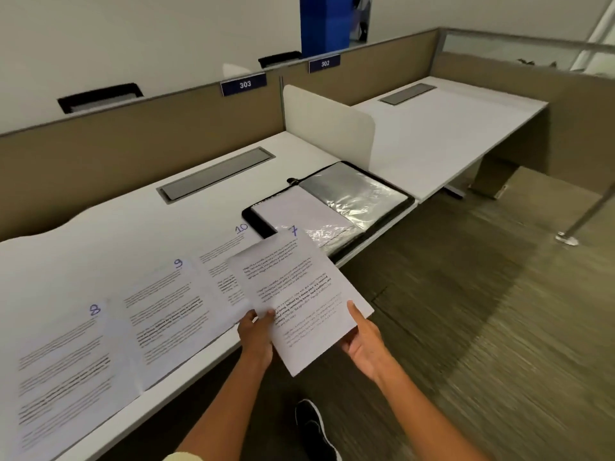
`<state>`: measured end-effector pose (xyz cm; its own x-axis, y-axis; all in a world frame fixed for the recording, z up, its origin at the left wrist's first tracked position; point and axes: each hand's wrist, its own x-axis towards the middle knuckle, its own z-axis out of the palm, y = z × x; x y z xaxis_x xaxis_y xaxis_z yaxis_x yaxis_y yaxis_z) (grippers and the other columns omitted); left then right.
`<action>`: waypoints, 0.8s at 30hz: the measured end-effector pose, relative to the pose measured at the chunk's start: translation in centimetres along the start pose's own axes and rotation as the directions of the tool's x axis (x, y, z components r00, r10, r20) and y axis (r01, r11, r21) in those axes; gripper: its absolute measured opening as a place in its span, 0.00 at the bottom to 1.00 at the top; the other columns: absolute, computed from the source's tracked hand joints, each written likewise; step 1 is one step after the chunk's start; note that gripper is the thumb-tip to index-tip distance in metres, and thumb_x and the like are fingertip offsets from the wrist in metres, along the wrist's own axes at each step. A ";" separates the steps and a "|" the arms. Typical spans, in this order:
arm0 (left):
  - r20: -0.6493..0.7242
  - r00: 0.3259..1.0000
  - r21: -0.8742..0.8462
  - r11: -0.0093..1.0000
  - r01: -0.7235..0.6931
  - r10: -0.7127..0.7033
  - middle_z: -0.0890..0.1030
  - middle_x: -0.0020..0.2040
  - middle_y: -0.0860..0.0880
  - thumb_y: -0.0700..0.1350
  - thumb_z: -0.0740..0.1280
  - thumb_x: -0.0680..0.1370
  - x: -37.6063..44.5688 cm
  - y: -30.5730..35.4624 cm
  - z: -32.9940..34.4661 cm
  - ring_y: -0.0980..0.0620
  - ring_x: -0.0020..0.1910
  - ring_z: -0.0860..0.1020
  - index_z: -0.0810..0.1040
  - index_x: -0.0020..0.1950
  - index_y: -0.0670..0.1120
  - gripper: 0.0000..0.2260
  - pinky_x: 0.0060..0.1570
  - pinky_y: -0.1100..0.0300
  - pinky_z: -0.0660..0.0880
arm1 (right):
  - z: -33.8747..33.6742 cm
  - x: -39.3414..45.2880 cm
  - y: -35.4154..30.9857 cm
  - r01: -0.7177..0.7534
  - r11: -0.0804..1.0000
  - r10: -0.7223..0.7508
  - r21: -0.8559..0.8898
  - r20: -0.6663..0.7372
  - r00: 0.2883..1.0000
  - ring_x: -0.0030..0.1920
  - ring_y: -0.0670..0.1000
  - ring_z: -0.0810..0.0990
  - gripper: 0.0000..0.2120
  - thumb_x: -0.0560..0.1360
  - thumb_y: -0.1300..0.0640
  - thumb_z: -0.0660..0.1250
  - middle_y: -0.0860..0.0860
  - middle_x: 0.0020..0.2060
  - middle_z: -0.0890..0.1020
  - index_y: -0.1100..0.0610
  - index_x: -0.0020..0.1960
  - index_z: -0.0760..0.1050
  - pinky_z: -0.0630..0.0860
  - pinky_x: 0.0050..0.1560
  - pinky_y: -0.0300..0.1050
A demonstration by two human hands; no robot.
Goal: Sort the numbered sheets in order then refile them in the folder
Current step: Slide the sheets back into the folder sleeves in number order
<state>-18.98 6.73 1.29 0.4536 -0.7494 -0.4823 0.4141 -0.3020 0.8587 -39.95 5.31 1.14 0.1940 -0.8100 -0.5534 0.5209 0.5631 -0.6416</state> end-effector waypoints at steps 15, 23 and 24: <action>0.304 0.951 0.091 0.995 0.033 -0.060 0.82 0.57 0.45 0.33 0.70 0.75 11.0 -0.3 19.1 0.46 0.55 0.82 0.77 0.60 0.46 0.16 0.55 0.43 0.79 | -6.0 10.6 -12.3 0.149 0.966 -0.204 -0.211 -0.272 0.940 0.57 0.55 0.83 0.17 0.72 0.64 0.74 0.54 0.55 0.85 0.57 0.60 0.77 0.78 0.60 0.64; 0.376 0.920 0.153 0.987 0.053 -0.107 0.82 0.58 0.46 0.33 0.73 0.72 15.8 0.2 25.1 0.46 0.58 0.81 0.75 0.64 0.47 0.23 0.56 0.41 0.78 | -7.7 15.2 -16.7 0.171 0.967 -0.229 -0.191 -0.341 0.912 0.57 0.56 0.82 0.18 0.72 0.66 0.74 0.54 0.54 0.84 0.56 0.60 0.76 0.78 0.58 0.64; 0.384 0.916 0.151 0.987 0.062 -0.116 0.82 0.58 0.46 0.33 0.73 0.73 16.0 0.4 25.8 0.46 0.58 0.81 0.75 0.64 0.47 0.22 0.56 0.41 0.79 | -8.0 15.7 -17.4 0.171 0.967 -0.229 -0.190 -0.350 0.908 0.57 0.56 0.82 0.18 0.72 0.66 0.74 0.55 0.55 0.84 0.57 0.60 0.75 0.79 0.57 0.62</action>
<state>-31.96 -20.63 -1.65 0.0643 -0.8776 -0.4750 0.3179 -0.4332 0.8434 -52.59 -15.87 -0.63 -0.2341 -0.8074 -0.5416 0.3790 0.4372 -0.8156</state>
